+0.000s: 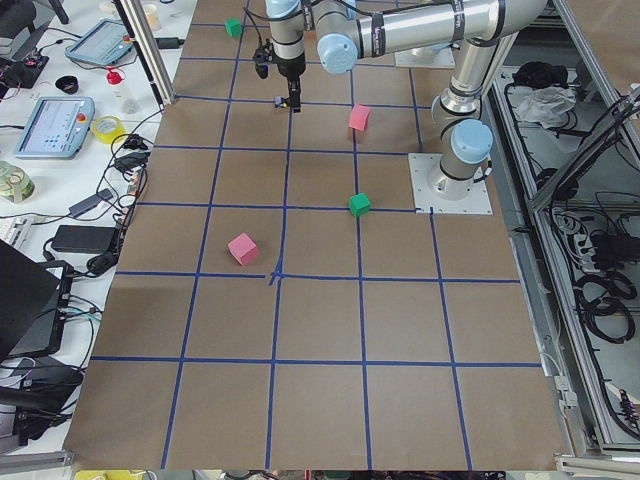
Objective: Align button upright
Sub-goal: 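Lower the button onto the table and release it from the right gripper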
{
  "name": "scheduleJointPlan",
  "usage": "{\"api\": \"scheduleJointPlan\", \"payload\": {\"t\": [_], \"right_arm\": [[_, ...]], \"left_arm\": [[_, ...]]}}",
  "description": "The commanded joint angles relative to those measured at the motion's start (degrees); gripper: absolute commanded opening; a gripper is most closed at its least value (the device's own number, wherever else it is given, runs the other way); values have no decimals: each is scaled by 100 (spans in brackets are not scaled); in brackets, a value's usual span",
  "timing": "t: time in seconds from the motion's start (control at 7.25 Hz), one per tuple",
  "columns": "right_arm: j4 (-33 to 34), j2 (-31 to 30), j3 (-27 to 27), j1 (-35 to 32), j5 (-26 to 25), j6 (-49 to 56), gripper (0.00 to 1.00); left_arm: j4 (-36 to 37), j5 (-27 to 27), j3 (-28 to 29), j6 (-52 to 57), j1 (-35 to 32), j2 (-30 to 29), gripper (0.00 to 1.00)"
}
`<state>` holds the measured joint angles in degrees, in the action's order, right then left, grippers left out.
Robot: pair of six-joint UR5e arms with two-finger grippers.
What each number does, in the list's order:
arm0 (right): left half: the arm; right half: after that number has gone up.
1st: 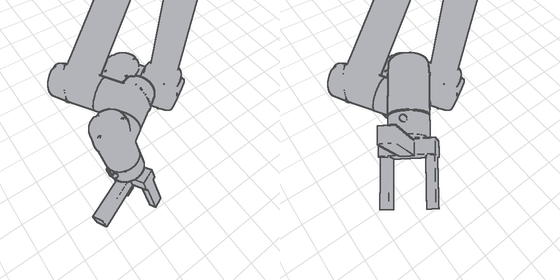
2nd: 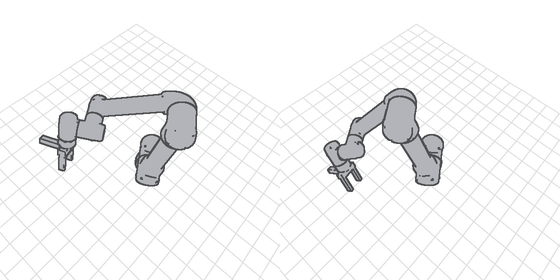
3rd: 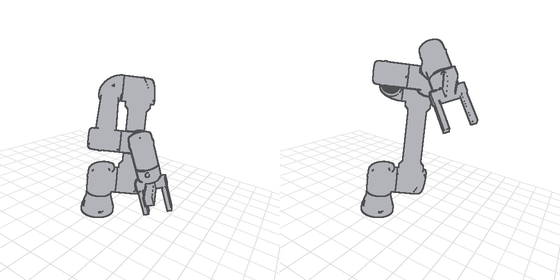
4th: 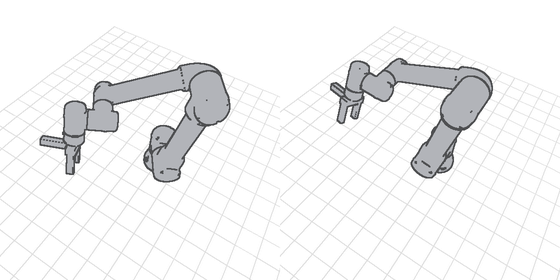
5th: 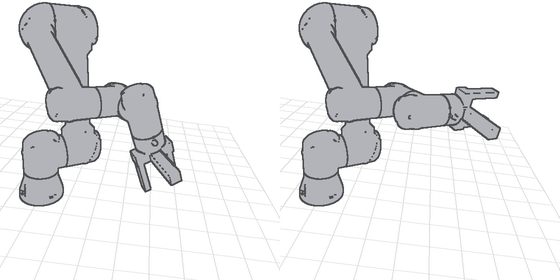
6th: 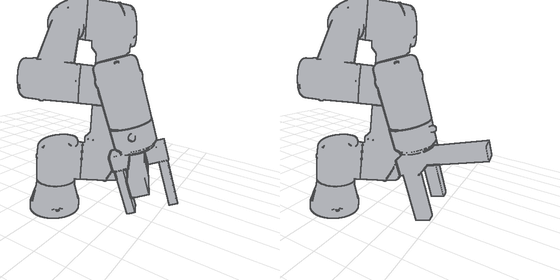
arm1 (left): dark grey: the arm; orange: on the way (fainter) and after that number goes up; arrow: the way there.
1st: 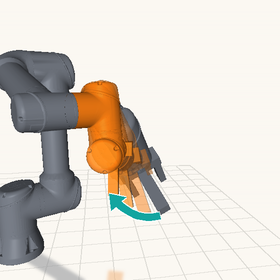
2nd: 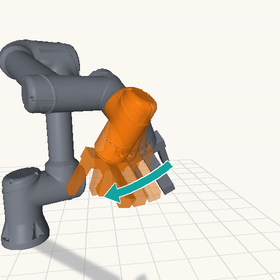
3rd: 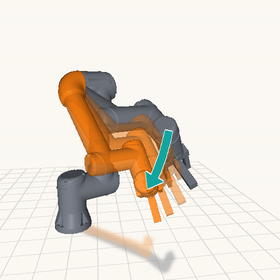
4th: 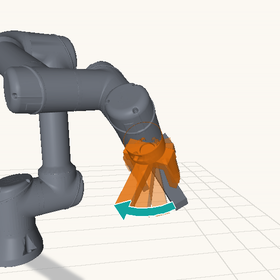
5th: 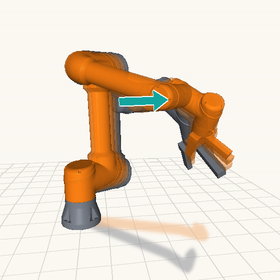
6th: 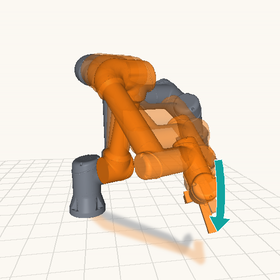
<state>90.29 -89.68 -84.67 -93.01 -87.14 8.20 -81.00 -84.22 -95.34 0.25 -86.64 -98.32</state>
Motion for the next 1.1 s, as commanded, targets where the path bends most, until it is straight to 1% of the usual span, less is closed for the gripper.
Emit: {"api": "scheduleJointPlan", "payload": {"t": [0.0, 0.14, 0.28, 0.41, 0.55, 0.97], "right_arm": [[120, 20, -93, -16, -57, 59, 100], [399, 29, -111, -16, -32, 24, 100], [924, 73, -172, -16, -58, -2, 100], [895, 64, -277, -7, -58, -11, 100], [886, 64, -331, 2, -58, -20, 100], [833, 64, -340, 37, -67, -20, 100]], "left_arm": [[581, 2, -81, -103, -605, -265, 100], [777, 11, -108, -304, -748, -467, 100], [1275, 20, -125, -367, -819, -695, 100], [1549, 29, -186, -681, -1107, -863, 100], [2118, 98, -248, -1041, -1353, -1091, 100], [2710, 160, -336, -1719, -1750, -1636, 100]]}}
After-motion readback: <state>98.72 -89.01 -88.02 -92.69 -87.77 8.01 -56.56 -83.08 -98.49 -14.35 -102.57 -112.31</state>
